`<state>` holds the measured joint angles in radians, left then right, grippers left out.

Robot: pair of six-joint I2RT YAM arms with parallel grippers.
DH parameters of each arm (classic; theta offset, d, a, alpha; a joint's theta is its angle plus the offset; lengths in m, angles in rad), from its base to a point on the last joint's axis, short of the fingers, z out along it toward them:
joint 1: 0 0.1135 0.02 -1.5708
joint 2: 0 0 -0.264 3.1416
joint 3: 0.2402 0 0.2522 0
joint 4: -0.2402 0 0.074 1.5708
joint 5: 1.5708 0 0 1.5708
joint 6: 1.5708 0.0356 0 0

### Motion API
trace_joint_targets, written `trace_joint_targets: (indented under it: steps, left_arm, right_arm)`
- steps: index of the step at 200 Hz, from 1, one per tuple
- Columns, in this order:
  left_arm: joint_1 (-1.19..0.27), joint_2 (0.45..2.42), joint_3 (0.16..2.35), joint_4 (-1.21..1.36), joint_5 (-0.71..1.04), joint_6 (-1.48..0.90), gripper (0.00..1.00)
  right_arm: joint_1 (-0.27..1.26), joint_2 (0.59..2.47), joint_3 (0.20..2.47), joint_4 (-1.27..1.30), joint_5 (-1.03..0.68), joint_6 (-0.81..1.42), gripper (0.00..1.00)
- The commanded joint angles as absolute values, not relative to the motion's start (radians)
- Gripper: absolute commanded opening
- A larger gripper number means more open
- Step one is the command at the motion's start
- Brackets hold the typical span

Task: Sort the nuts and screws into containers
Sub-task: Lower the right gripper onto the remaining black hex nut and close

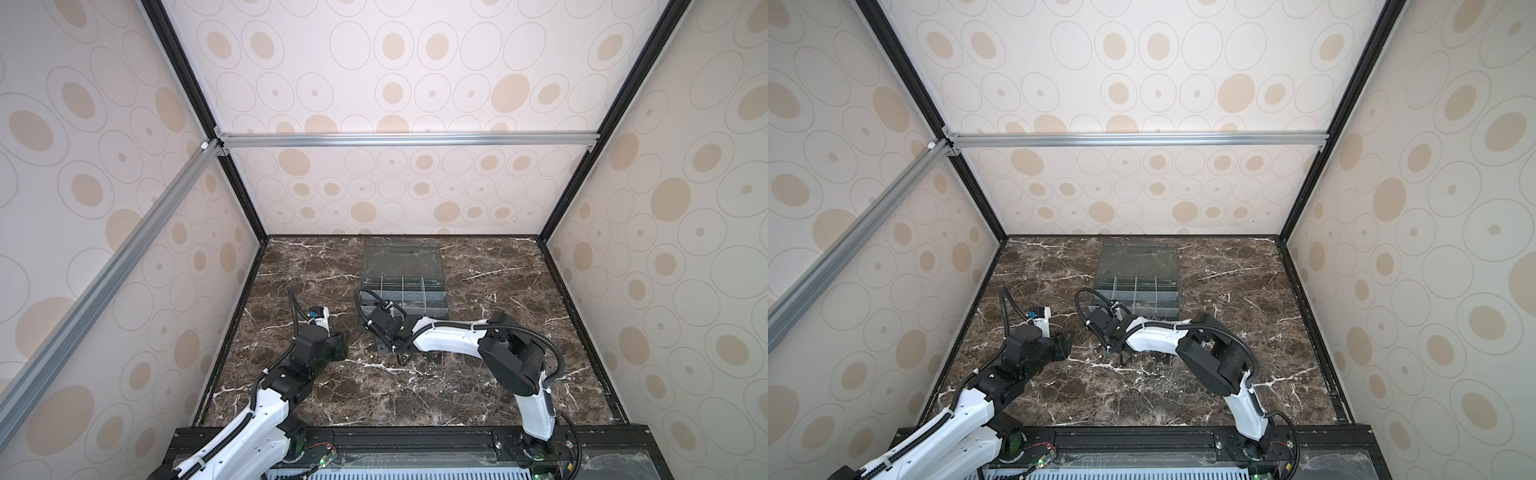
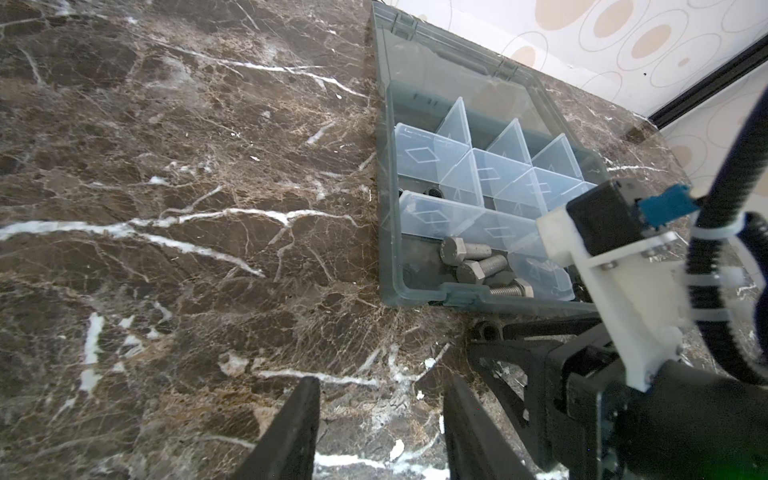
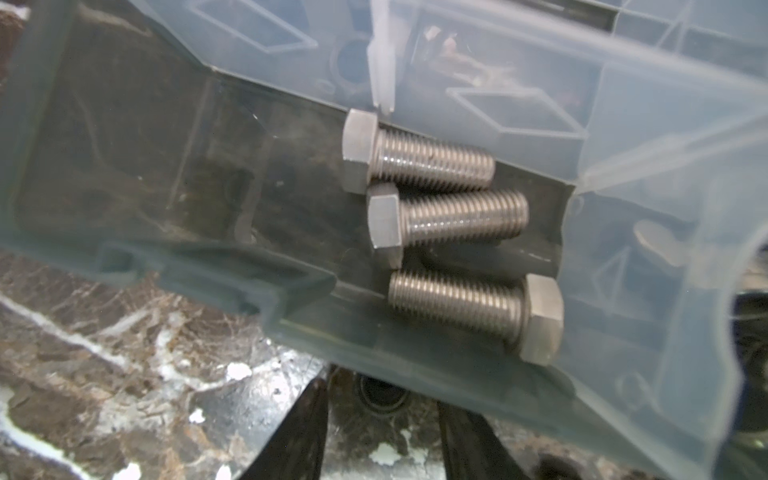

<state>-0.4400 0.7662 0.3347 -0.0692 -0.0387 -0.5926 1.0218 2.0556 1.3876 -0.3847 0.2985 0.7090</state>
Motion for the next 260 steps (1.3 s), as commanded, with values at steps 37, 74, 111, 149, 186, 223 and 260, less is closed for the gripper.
trace_joint_targets:
  steps: [37,74,111,149,186,223,260]
  left_arm:
    - [-0.432,0.752,0.324,-0.078,-0.026,-0.617,0.49]
    - [-0.433,0.751,0.322,-0.078,-0.025,-0.618,0.49]
    - [-0.432,0.75,0.322,-0.08,-0.023,-0.618,0.49]
    - [-0.433,0.742,0.321,-0.086,-0.026,-0.62,0.49]
    - [-0.433,0.75,0.334,-0.096,-0.03,-0.62,0.49]
    - [-0.433,0.742,0.347,-0.128,-0.051,-0.625,0.49]
    - [-0.433,0.707,0.336,-0.143,-0.065,-0.643,0.49]
  right_arm:
    - [1.03,2.098,1.417,-0.408,0.337,0.741,0.33]
    - [1.03,2.109,1.423,-0.408,0.346,0.741,0.28]
    - [1.03,2.119,1.43,-0.4,0.341,0.736,0.24]
    - [1.031,2.108,1.416,-0.397,0.335,0.737,0.22]
    - [1.055,2.056,1.363,-0.383,0.339,0.717,0.21]
    - [1.087,2.004,1.298,-0.378,0.293,0.697,0.21]
    - [1.114,1.936,1.255,-0.384,0.296,0.672,0.2]
